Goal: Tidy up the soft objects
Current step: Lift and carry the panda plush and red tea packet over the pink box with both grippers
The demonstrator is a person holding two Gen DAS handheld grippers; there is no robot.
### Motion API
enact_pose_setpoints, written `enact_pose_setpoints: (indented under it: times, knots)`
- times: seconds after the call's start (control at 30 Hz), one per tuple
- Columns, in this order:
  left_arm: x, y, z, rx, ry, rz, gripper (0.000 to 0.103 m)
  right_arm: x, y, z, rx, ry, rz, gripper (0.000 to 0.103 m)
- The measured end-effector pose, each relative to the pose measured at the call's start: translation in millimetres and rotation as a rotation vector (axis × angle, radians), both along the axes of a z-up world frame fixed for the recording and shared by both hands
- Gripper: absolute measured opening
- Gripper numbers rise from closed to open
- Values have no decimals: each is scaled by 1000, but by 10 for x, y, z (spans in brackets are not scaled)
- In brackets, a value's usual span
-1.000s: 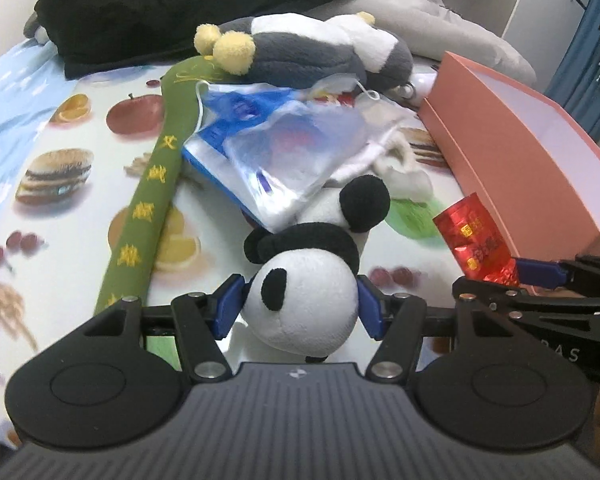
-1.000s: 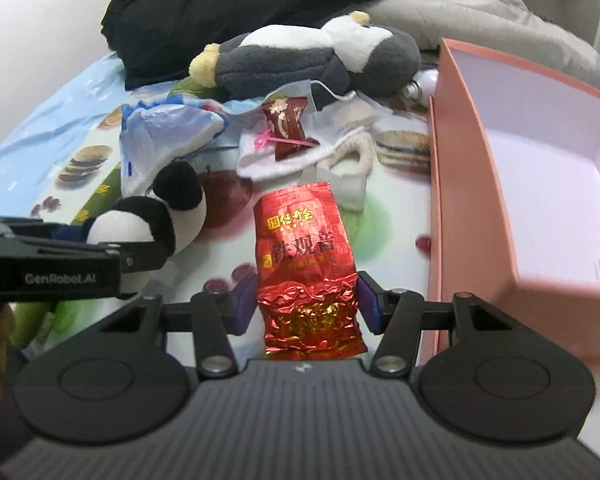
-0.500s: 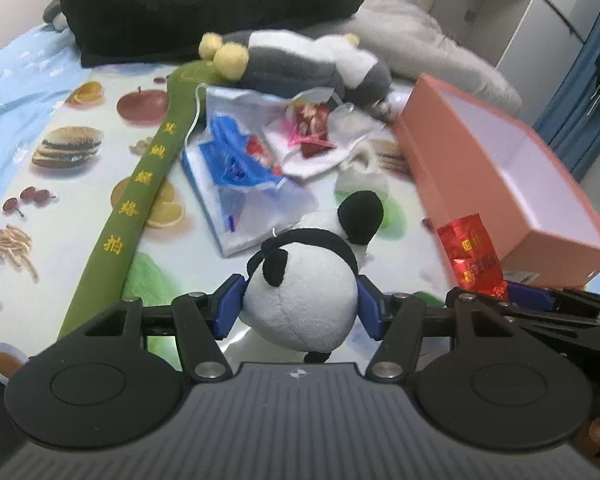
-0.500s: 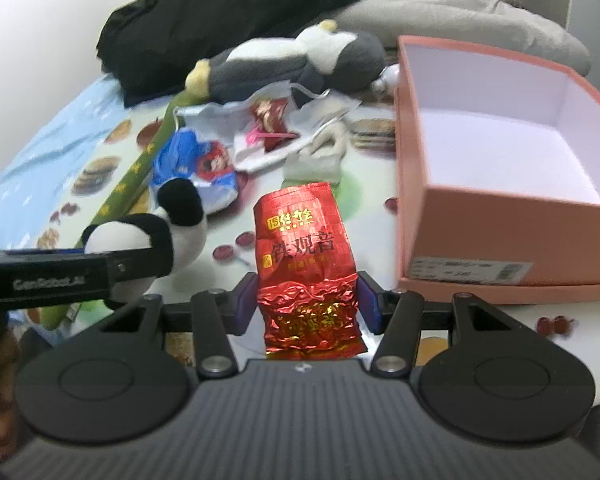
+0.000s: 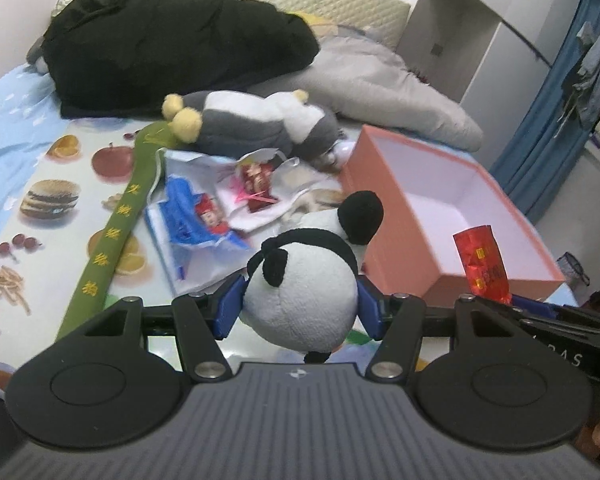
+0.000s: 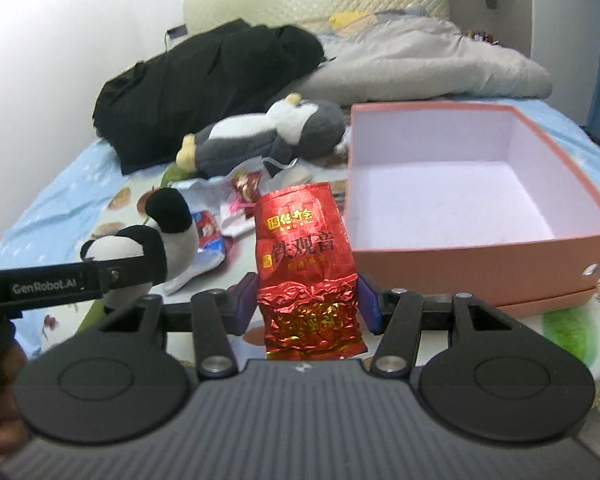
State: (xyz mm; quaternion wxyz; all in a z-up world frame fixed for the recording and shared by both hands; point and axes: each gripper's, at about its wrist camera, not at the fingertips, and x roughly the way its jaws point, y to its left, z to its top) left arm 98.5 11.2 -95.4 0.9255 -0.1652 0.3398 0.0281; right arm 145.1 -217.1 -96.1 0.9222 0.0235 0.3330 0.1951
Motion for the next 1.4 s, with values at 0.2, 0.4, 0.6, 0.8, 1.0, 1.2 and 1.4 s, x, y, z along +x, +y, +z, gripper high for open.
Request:
enact_pose_setpoints:
  times: [0.2,0.4,0.6,0.8,1.0,1.2,1.4]
  knots:
    - [87,-250,154,-12,-35,-56,65,-71,-264,156,30,-32,-56,56]
    - [319,-566,312,-5,-71,-150,65,-11,-488,290,35,-90,-118,56]
    - [752,-851,497,12,-121,-232,65,197,-677,425,1,-152,-178,56]
    - [1409,-1100,567,6,-115,-279,65,619,-841,575,-35,-186,-214,56]
    - [2034,-1398,528,94,-49,-361,65,1188,-1042,553,-61,-101,-224,56]
    - [2551,-1574,314,100,78,-393,65,1646,-1261,291,-49,45,-253,56]
    - [2859,-1659,140,76,175,-421,65,1856,-1438,30,-51,161,-271,56]
